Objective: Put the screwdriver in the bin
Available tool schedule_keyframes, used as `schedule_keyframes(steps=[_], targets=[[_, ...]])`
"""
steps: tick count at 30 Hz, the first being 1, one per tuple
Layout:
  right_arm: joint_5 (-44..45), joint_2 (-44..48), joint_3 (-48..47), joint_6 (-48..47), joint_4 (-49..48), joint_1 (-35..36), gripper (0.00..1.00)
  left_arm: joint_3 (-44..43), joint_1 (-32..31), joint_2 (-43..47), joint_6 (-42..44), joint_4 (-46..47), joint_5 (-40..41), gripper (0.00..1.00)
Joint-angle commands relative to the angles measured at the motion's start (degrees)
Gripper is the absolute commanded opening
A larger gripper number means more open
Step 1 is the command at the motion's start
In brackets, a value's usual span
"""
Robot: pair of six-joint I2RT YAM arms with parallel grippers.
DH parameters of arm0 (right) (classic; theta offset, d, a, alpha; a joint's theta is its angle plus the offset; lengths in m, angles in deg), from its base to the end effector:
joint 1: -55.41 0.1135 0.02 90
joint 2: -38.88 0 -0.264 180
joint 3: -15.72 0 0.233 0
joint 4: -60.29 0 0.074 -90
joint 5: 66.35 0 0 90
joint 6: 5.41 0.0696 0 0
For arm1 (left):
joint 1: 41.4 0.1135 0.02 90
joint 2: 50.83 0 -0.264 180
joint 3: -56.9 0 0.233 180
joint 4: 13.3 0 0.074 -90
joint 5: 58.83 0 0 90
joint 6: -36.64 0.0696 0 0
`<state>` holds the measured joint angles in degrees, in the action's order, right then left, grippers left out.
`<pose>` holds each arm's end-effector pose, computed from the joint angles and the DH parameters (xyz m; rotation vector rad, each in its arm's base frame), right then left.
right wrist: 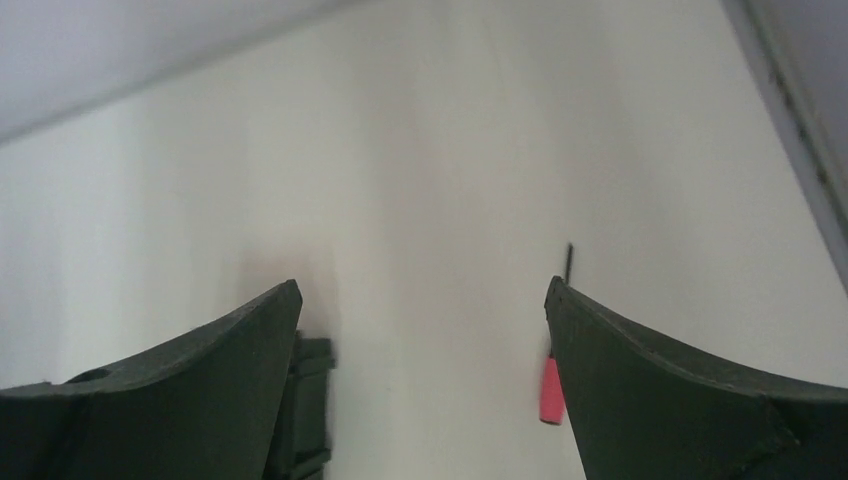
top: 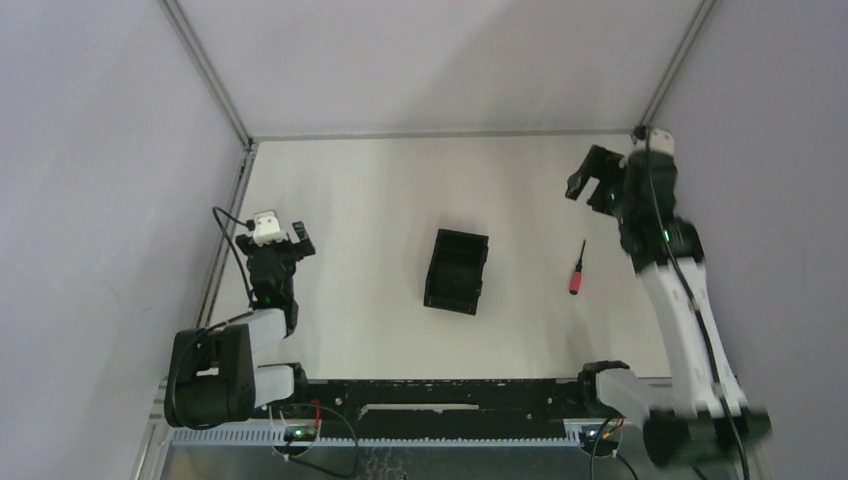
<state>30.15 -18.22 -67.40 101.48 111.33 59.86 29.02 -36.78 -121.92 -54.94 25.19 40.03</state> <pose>0.2157 0.0089 0.3768 0.2894 1.9857 0.1245 0.2449 0.0305 0.1920 -0.2069 1.6419 0.1682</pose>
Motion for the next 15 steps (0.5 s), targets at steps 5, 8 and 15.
schedule_keyframes(steps=[5,8,15], targets=[[-8.2,-26.8,1.1,-1.4,11.8,-8.5,1.0,-0.7,-0.3,0.6,-0.4,1.3,0.5,1.0],[-7.9,-32.6,3.3,-1.5,8.4,-9.4,0.95,-0.7,-0.4,0.6,-0.4,1.3,0.5,1.0],[-6.7,-43.9,6.2,-2.7,4.0,-9.6,0.84,-0.7,-0.4,0.6,-0.4,1.3,0.5,1.0]])
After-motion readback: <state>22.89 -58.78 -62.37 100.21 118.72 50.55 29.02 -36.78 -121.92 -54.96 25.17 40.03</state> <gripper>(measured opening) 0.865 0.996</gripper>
